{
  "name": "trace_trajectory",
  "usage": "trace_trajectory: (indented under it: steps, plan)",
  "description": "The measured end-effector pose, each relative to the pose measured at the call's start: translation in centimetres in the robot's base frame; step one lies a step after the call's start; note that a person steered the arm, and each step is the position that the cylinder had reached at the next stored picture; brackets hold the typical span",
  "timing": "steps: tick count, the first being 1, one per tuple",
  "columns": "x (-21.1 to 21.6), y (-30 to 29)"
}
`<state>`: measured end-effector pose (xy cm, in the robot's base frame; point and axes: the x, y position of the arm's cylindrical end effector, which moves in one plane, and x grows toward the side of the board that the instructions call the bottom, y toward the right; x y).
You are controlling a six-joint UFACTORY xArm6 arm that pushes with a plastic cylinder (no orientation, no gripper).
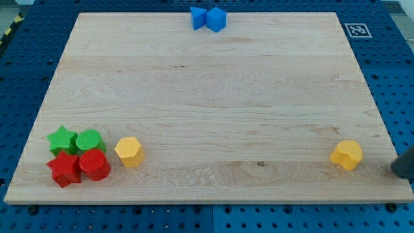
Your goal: Push the yellow heart to the left side of the board
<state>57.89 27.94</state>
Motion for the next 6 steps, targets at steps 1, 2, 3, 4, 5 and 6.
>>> trace_trajectory:
  steps: [1,2,3,4,5,6]
  plan:
    - [-0.2,-2.2]
    - [-0.4,-2.7]
    - [-2.4,-5.5]
    - [-2.4,-10.5]
    - [-2.4,-14.6]
    - [-2.7,-18.0]
